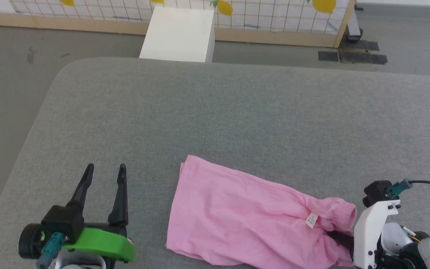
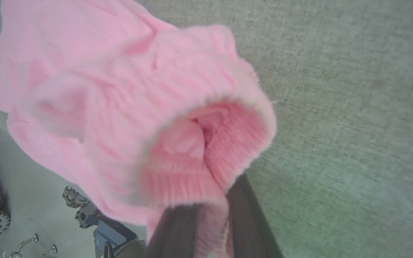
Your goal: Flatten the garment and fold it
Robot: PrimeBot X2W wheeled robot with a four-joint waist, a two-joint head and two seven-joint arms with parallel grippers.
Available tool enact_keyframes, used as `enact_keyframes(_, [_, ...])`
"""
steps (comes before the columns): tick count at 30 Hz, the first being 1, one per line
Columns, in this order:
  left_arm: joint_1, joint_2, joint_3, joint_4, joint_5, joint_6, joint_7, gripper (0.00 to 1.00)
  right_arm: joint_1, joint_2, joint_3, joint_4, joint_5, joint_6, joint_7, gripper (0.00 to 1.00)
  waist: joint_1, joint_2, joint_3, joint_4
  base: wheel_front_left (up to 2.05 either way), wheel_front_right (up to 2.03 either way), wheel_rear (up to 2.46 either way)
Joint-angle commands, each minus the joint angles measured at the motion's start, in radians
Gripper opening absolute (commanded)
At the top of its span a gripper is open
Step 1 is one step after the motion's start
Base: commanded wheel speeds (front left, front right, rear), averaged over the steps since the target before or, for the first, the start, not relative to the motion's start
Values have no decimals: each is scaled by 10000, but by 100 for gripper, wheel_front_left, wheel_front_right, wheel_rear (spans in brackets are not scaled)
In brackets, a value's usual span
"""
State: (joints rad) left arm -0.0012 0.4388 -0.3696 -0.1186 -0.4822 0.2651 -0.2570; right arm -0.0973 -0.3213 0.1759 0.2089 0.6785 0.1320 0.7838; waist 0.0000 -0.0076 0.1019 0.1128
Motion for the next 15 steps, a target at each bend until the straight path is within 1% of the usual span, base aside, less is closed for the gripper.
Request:
enact_keyframes(1, [194, -7, 25, 38, 73, -29, -47, 100, -122, -1, -46, -58, 115, -13, -84, 0, 0, 76, -206, -84, 0, 0, 0])
enact_keyframes(7, [397, 5, -33, 7, 78, 66, 6, 100, -64, -368, -1000, -292, 235, -13, 94, 0, 0, 76, -516, -249, 0, 0, 0])
enact_keyframes(12, [442, 59, -76, -50, 60, 85, 108, 100, 60, -673, -2128, -198, 354, -13, 660, 0, 0, 76, -593, -370, 0, 0, 0])
enact_keyframes(15, [428, 103, -67, -46, 39, 73, 130, 100, 34, -606, -2810, -72, 581, -13, 1196, 0, 0, 76, -586, -437, 0, 0, 0])
